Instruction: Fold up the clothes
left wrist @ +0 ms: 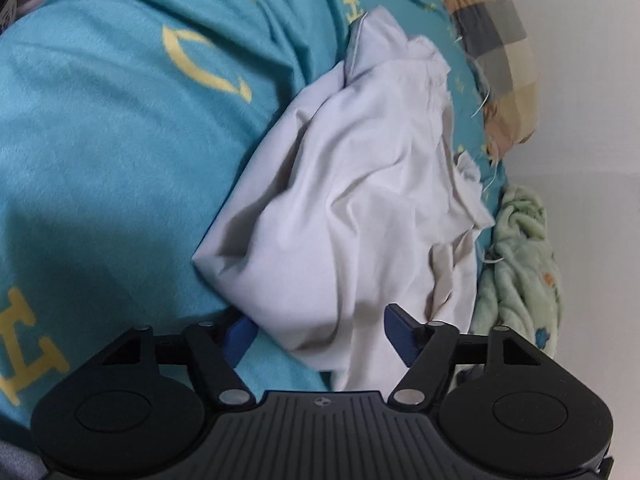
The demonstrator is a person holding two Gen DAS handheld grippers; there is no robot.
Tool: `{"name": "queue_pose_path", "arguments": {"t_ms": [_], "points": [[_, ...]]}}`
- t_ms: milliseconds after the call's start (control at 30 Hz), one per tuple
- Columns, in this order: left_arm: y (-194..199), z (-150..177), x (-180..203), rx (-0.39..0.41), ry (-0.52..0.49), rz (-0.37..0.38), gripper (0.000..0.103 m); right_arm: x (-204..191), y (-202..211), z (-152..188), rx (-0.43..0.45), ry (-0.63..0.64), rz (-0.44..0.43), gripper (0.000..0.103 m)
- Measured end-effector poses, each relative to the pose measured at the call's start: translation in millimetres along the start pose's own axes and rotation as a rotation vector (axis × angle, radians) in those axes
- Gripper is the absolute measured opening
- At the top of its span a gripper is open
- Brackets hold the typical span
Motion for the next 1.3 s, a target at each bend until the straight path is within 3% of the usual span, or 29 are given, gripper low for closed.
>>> {"name": "queue_pose_path", "arguments": {"t_ms": [67,133,233,333,367,400,433,467,500,633,867,933,1000,1067,1100,1133,1167,1300], "points": [[4,-1,1,0.032,-0.004,0.009,0.049,-8,-9,12,-0.038,0.006,-0.025,0.008],[8,-2,1,0.058,0.005,0.028,0.02,-13,-18,22,-0.058,0.0,-0.033,0.008],[18,-6,6,0.087,0.01,0.091,0.012,-10,-33,37,-0.128,-0.054,-0.055,0.008],[26,-10,20,0.115,-0.021,0.161,0.011,0,-41,44,-0.164,-0.164,-0.124,0.011],[28,-11,25,0.128,-0.029,0.18,0.01,2,-42,45,-0.167,-0.198,-0.142,0.025],[30,-13,28,0.138,-0.033,0.202,0.01,4,-43,45,-0.162,-0.229,-0.161,0.049],[32,-14,31,0.146,-0.03,0.226,0.01,6,-44,46,-0.149,-0.264,-0.18,0.061],[34,-16,32,0.152,-0.025,0.246,0.01,9,-44,45,-0.13,-0.301,-0.189,0.08],[36,-17,33,0.159,-0.02,0.264,0.01,12,-45,45,-0.112,-0.336,-0.197,0.083],[40,-19,27,0.17,0.012,0.29,0.01,28,-49,45,-0.089,-0.435,-0.177,0.083],[40,-29,16,0.15,0.064,0.279,0.01,63,-22,31,0.171,-0.562,-0.066,0.082],[38,-30,14,0.151,0.069,0.265,0.011,61,-18,28,0.19,-0.541,-0.053,0.07],[34,-33,10,0.142,0.085,0.241,0.016,59,-13,24,0.215,-0.508,-0.03,0.046],[27,-33,4,0.12,0.108,0.214,0.027,58,-7,20,0.237,-0.478,-0.023,0.032],[21,-33,0,0.102,0.119,0.199,0.042,58,-3,18,0.245,-0.466,-0.023,0.025],[14,-33,-5,0.073,0.15,0.189,0.053,57,-3,17,0.252,-0.452,-0.024,0.023],[7,-32,-12,0.047,0.195,0.175,0.053,56,-2,16,0.258,-0.439,-0.025,0.021],[-2,-33,-29,0.038,0.264,0.132,0.042,56,0,11,0.274,-0.397,-0.008,0.019]]}}
Point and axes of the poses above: each gripper's, at about its wrist camera, not at the fingertips, and y roughly against the way its jaws point, x to its right, z to its underside, the point moved 4 cm from there along -y, roughly the way its jaws point, and after that the axes turned 2 degrees about z, right-handed, at the moved point
